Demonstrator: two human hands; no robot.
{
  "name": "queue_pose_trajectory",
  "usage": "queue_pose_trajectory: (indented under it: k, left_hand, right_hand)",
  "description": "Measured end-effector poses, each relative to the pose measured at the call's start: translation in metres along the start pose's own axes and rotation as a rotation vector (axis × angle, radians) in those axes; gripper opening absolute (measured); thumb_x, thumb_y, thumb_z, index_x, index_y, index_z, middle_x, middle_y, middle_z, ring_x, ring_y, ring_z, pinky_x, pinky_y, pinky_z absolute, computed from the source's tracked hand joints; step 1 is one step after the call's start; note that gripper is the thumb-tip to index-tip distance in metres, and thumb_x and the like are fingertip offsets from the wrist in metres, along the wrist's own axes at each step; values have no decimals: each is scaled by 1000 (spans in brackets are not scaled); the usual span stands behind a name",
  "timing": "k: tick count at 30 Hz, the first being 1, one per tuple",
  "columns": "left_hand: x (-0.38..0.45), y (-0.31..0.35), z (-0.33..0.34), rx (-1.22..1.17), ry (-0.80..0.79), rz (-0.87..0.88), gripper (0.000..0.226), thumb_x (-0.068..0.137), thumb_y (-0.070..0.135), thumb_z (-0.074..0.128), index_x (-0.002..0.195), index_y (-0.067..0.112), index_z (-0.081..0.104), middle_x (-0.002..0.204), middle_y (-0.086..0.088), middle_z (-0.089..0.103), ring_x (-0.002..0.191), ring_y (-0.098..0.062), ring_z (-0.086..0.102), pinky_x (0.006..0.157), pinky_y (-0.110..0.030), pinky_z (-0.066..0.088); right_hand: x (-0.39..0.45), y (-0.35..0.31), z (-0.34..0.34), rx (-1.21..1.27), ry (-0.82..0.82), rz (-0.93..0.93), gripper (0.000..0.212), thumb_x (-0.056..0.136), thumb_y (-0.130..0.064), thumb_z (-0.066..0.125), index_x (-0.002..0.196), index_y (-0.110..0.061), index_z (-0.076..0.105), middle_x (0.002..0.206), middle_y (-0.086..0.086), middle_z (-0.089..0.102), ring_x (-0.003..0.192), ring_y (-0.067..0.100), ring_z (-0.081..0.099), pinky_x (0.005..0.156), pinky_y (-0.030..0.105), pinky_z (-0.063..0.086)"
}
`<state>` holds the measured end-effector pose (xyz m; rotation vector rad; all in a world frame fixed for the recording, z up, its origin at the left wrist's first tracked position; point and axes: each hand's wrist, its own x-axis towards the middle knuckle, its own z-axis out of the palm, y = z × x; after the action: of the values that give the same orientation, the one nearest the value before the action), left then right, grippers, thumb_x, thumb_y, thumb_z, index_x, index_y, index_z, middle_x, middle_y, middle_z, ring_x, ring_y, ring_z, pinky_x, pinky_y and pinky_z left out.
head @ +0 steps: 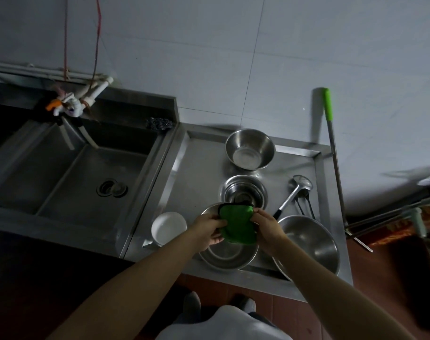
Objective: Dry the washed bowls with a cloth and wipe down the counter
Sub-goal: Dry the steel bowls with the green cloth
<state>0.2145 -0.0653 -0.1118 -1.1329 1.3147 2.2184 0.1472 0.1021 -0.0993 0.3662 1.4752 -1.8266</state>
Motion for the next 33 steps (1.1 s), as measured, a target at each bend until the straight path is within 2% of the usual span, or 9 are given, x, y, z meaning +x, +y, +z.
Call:
queue_pose_trajectory:
  k: [4, 7, 10, 13, 16, 19, 23, 25, 33]
  left_hand:
    - [-2, 7, 0, 32, 38, 54, 30, 95, 0, 60, 119, 17, 59, 115, -7, 67, 107, -27, 63, 95, -49, 52]
    - [-2, 9, -4, 125, 46, 115, 27, 93, -3, 59, 111, 17, 57, 105, -9, 66, 95, -26, 65, 75, -43, 58]
    - [-1, 15, -11, 515, 72, 314, 28, 85, -3, 65, 104, 18, 61, 101, -8, 69, 92, -24, 67, 81, -42, 60]
    - [-6, 23, -11, 1017, 48, 524, 29, 85, 7, 70, 112, 15, 63, 111, -3, 68, 102, -21, 64, 88, -30, 51]
    - [-8, 22, -8, 1230, -45, 672, 24, 89, 14, 69, 114, 15, 66, 117, -4, 67, 108, -21, 63, 87, -25, 46]
    - [-11, 17, -6, 1370, -150, 730, 25, 95, 23, 64, 119, 17, 68, 122, -2, 66, 111, -16, 60, 90, -21, 41]
    - [-15, 6, -16, 1288, -65, 774, 17, 96, 16, 60, 111, 16, 68, 113, -2, 68, 104, -15, 62, 91, -26, 48]
    - [-15, 0, -25, 1242, 2, 785, 13, 95, 19, 60, 106, 20, 67, 105, 2, 69, 96, -12, 64, 88, -32, 54]
    - [-20, -45, -58, 1259, 111, 707, 16, 97, 22, 55, 103, 12, 67, 98, -7, 67, 89, -22, 62, 76, -36, 51]
  right_hand:
    - [0, 5, 2, 17, 36, 11, 17, 97, 0, 48, 89, -9, 60, 81, 12, 66, 73, 25, 64, 66, 37, 55]
    - [2, 11, 2, -47, 48, 7, 16, 97, 1, 48, 96, -6, 62, 84, 13, 67, 75, 25, 66, 64, 36, 57]
    - [15, 23, -6, -349, 147, -41, 21, 87, 0, 59, 107, -4, 61, 91, 13, 68, 82, 30, 69, 77, 49, 60]
    - [18, 28, -15, -754, 148, -174, 75, 75, -15, 74, 141, -25, 40, 123, 5, 60, 109, 28, 64, 87, 46, 58]
    - [13, 24, -10, -1123, -60, -393, 101, 79, -17, 77, 156, -38, 16, 159, 3, 21, 144, 26, 27, 111, 47, 39]
    - [17, 27, -6, -1383, -159, -485, 78, 78, -47, 71, 146, -46, 33, 164, 4, 14, 150, 31, 14, 117, 58, 26]
    - [22, 28, 2, -1302, -81, -582, 22, 86, -29, 73, 107, -24, 72, 123, -2, 64, 119, 25, 59, 98, 40, 47]
    - [19, 27, 7, -1336, -71, -487, 19, 90, -25, 68, 109, -25, 71, 110, -5, 67, 103, 18, 62, 89, 33, 50]
    - [-7, 67, -12, -1557, -287, -318, 39, 95, -32, 59, 133, -30, 50, 123, -3, 61, 106, 16, 62, 92, 33, 52]
